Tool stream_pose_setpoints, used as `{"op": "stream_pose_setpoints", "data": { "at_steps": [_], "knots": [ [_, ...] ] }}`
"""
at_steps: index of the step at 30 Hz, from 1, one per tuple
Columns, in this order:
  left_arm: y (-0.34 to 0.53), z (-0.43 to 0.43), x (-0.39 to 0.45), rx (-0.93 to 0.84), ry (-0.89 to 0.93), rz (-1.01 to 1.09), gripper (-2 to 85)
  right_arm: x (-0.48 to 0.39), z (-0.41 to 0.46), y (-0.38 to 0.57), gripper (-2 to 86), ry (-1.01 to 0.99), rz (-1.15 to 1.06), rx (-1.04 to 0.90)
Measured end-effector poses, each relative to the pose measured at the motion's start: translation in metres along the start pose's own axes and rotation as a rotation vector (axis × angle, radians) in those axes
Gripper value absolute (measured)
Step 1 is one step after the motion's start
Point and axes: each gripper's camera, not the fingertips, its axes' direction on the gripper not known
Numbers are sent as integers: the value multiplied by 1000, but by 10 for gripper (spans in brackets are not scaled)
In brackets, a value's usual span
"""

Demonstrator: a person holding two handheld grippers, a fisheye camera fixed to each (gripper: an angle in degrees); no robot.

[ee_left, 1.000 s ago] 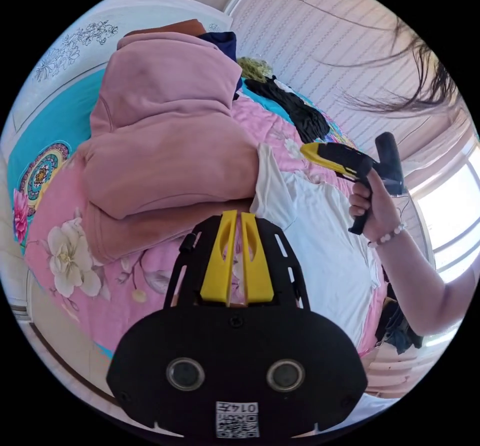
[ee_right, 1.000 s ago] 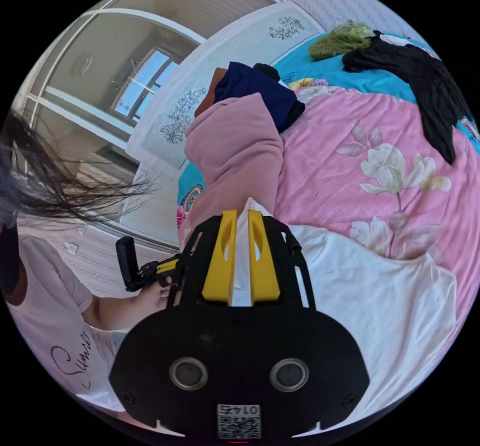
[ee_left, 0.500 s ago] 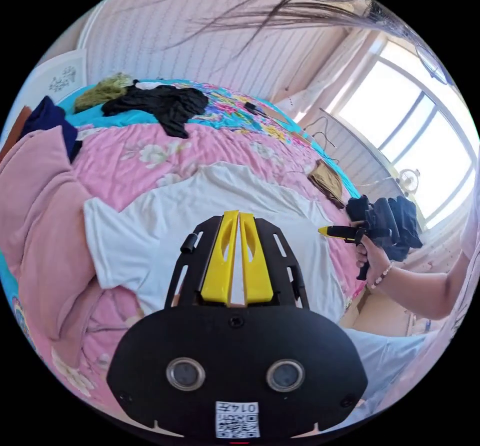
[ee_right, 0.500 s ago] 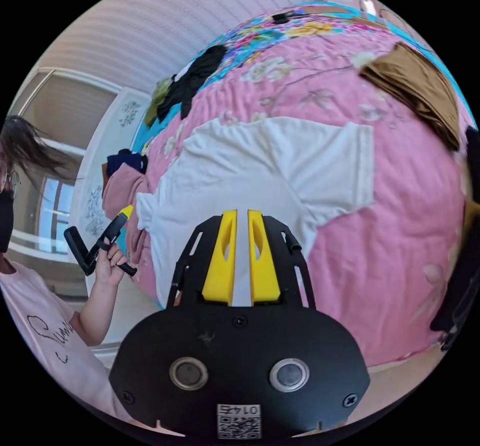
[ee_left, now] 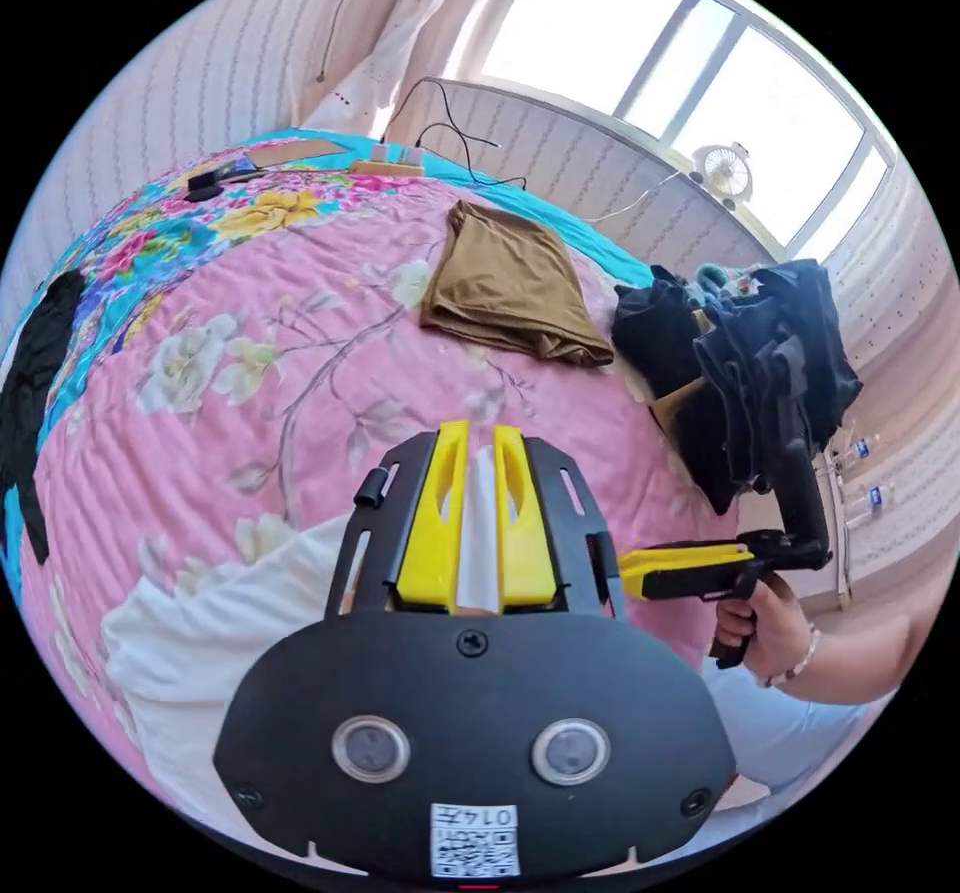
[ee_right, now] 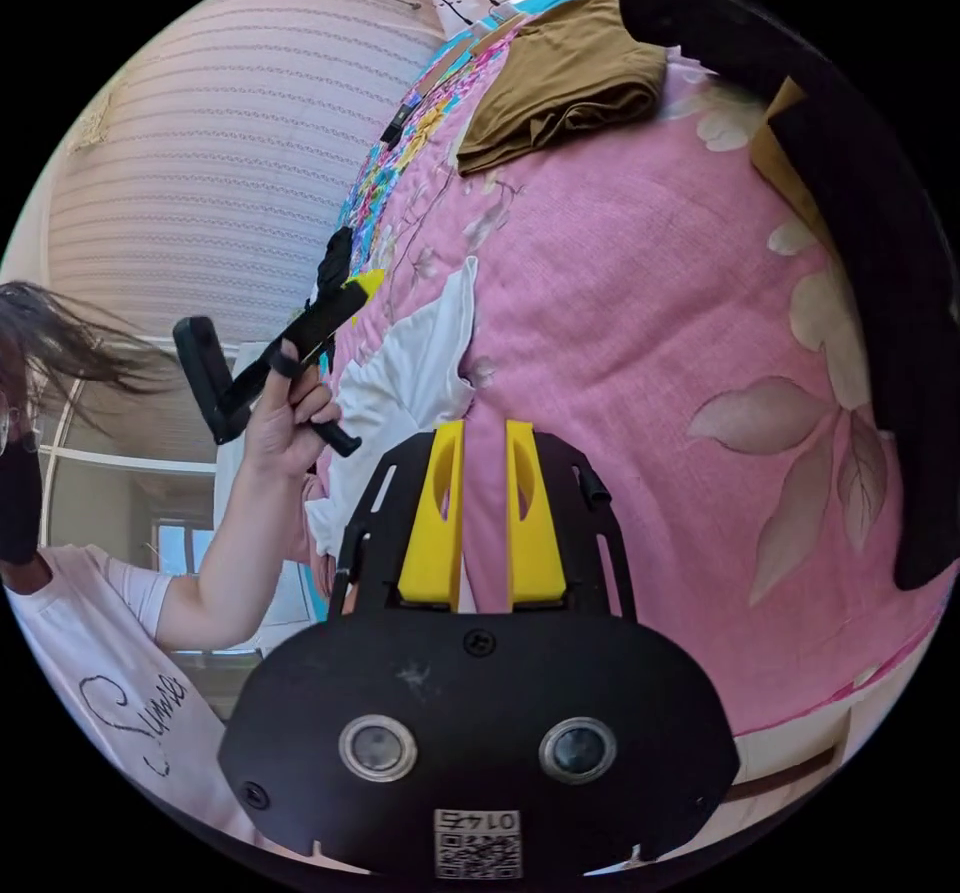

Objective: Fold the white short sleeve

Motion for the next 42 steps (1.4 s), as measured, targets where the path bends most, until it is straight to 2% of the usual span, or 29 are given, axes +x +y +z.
{"op": "stream_pose_setpoints", "data": {
  "at_steps": [3,6,10,13,16,18,20,23,26,33,35,39,42],
  "knots": [
    [-19,67,8,-200,-58,67,42,14,0,1,72,-32,-24,-24],
    [-20,71,4,-163,-103,96,0,29,-3,4,74,-62,-40,-24],
    [-14,78,-10,-139,-134,59,-7,55,-8,9,74,-118,-18,-9],
    [-17,87,-13,-122,-100,20,-5,74,-10,11,73,-191,17,21],
    [-26,84,-1,-77,13,37,25,85,-11,12,58,-233,26,24],
    [-33,101,11,-141,63,62,58,89,-13,13,45,-241,25,31],
    [-32,122,18,-248,35,115,45,89,-18,17,43,-228,-1,46],
    [-26,108,12,-157,-82,112,-1,87,-25,22,52,-189,-34,31],
    [-16,95,-13,-134,-88,9,-8,94,-28,26,67,-181,-14,19],
    [-6,87,-39,-112,-42,-47,-9,96,-12,13,73,-249,19,42],
    [-7,76,-44,-94,-1,-70,-9,91,-6,5,35,-276,16,54],
    [2,24,-54,66,103,-105,-7,82,-19,10,18,-295,12,115],
    [29,-22,-68,171,160,-160,-6,58,-33,17,13,-236,-88,122]
  ]
}}
